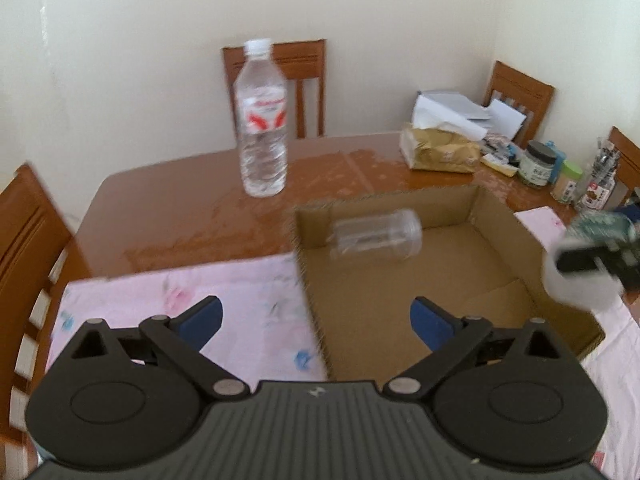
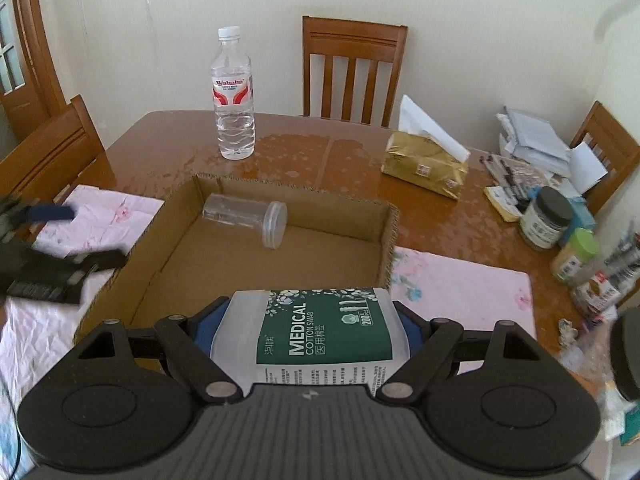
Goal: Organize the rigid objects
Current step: 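Lower the swab box into the cardboard box and open the right tool, then move the left tool to the red train while the right tool moves to the pink card pack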
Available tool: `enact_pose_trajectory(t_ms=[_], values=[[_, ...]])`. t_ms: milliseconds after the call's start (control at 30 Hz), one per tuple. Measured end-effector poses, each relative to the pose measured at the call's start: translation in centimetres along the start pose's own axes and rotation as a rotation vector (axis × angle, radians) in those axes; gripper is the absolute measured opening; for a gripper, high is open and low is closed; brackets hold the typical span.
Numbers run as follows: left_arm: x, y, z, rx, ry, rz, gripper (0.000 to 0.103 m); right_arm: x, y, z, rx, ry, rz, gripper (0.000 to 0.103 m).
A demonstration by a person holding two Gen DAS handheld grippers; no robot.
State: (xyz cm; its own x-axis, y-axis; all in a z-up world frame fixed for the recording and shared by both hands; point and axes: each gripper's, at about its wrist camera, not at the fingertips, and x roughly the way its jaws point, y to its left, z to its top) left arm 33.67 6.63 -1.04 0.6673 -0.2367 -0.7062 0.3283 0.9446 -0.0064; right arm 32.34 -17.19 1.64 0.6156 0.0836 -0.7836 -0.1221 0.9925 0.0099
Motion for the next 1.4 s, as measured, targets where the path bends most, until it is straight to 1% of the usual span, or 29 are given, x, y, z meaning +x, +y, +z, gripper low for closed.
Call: enact_pose_trajectory(t_ms=[133,267,300,367,433,567,700,900,967,1033,1100,1233,1300,1400], values=[[-0.8,1.3,-1.5,-0.045,0.02,0.042,0.1,2.2,0.3,1.9,0.01,-0.001,-0.006,0.087],[-1.5,1.9,-2.7,-0.054,0.025,0.066,0.1,4.3,0.5,3.7,0.016,-0.017,-0.033,0.087],[-1.7,2.0,-3.0,-0.052,0.024,0.072,0.1,4.6,0.5,4.0,0.021,-0.023,-0.042,0.088],[-2.0,2.3,-3.4,-0.051,0.029,0.076,0.1,5.0,0.7,4.6,0.025,-0.02,-0.064,0.102],[-2.3,2.5,-3.8,-0.06,0.036,0.079,0.1,4.7,1.0,4.6,0.02,-0.038,-0.072,0.103],[-2.8,2.8,-4.3,-0.086,0.041,0.075,0.1,3.8,1.4,3.8,0.014,-0.023,-0.085,0.103],[-3.5,2.4,-4.6,-0.088,0.042,0.082,0.1,2.1,1.5,2.3,0.007,-0.017,-0.075,0.103],[-4.9,0.9,-5.4,-0.103,0.035,0.092,0.1,-0.6,1.1,-0.9,-0.004,-0.017,-0.077,0.103],[-5.6,0.3,-5.9,-0.117,0.029,0.106,0.1,-1.6,0.7,-2.2,0.002,-0.024,-0.067,0.103],[-6.2,-0.4,-6.5,-0.131,0.03,0.135,0.1,-2.6,0.3,-3.8,0.013,-0.03,-0.052,0.103],[-6.9,-1.1,-7.0,-0.144,0.039,0.163,0.1,-3.4,-0.2,-5.2,0.024,-0.034,-0.041,0.103],[-8.2,-2.7,-8.6,-0.169,0.059,0.197,0.1,-5.3,-1.2,-8.4,0.029,-0.048,-0.056,0.103],[-8.5,-3.4,-9.5,-0.19,0.08,0.217,0.1,-5.7,-1.7,-9.9,0.035,-0.037,-0.051,0.103],[-8.9,-4.4,-11.1,-0.205,0.112,0.231,0.1,-5.7,-2.6,-12.3,0.031,-0.009,-0.021,0.103]])
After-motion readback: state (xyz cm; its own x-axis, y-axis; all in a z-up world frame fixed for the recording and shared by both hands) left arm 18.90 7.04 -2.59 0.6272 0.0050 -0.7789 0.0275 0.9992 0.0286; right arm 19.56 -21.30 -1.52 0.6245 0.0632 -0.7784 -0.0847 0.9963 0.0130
